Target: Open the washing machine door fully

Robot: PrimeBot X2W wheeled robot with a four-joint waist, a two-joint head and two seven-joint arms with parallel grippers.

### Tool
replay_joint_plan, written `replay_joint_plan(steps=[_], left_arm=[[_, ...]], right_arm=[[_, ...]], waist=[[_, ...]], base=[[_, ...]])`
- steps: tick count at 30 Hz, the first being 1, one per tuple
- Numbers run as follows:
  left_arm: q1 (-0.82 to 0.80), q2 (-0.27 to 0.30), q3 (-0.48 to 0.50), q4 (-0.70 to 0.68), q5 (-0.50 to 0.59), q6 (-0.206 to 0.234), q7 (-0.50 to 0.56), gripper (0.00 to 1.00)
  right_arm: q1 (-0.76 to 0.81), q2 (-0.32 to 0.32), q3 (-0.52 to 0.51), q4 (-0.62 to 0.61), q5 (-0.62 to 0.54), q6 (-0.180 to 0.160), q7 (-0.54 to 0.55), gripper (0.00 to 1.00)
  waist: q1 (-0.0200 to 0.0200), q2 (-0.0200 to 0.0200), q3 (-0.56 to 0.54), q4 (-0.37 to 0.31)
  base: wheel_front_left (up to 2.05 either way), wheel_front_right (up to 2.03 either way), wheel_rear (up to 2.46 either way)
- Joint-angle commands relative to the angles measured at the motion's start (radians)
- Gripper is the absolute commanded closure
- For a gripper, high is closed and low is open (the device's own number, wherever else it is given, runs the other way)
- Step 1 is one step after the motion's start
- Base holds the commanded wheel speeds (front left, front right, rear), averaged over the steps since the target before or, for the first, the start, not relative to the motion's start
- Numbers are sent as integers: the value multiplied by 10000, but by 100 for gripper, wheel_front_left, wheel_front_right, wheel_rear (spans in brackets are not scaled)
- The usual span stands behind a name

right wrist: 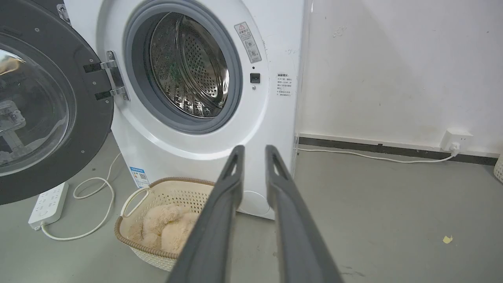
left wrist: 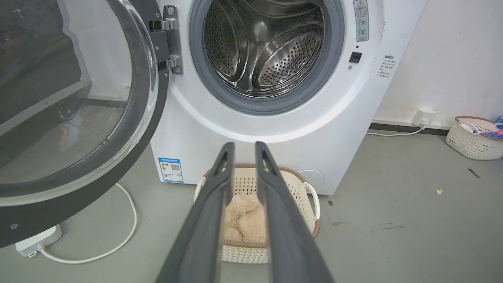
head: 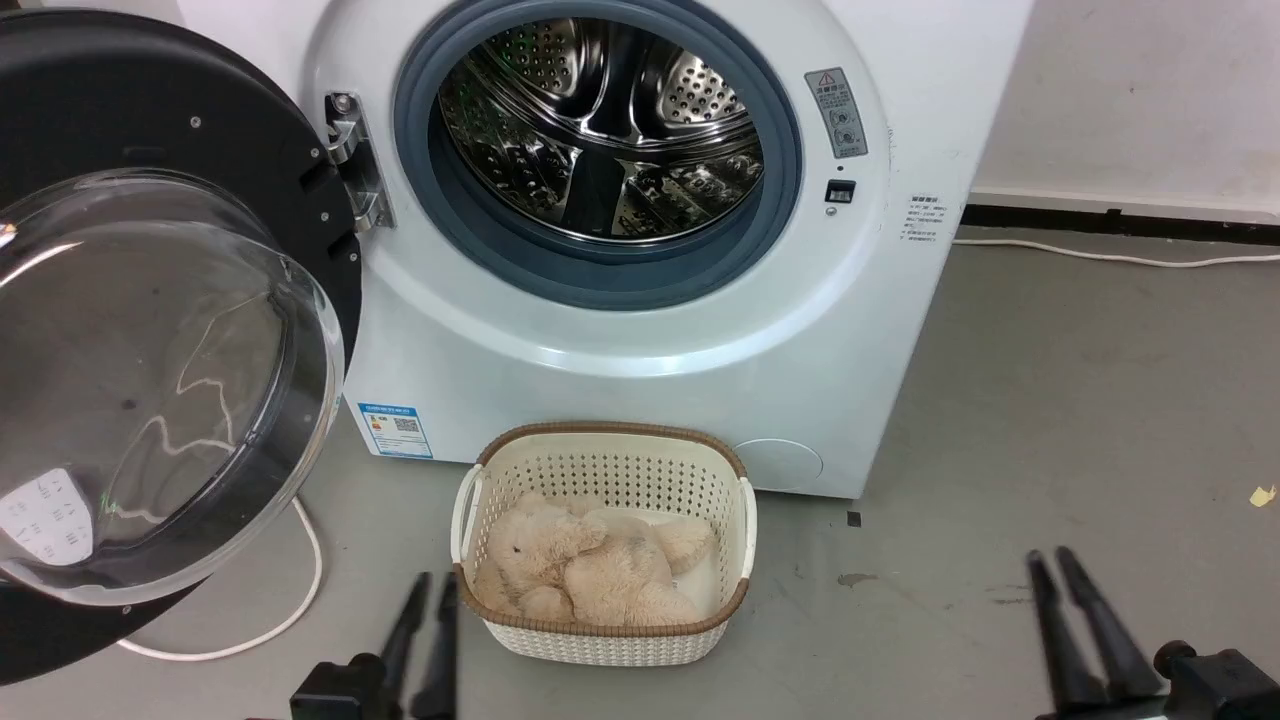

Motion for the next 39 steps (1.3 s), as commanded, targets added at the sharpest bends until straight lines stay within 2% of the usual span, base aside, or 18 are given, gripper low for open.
replay_joint_plan(steps=[1, 39], left_arm=[[-2, -2, 0, -2, 5, -2, 5, 100], [-252, -291, 669, -351, 755, -324, 812, 100]], right_arm=[[-2, 0, -2, -1, -2, 0, 5, 100], [-393, 9, 218, -100, -257, 3, 819, 100]], waist=[[0, 0, 0, -1], [0, -1, 45, -85]], base=[[0, 0, 0], [0, 0, 0]])
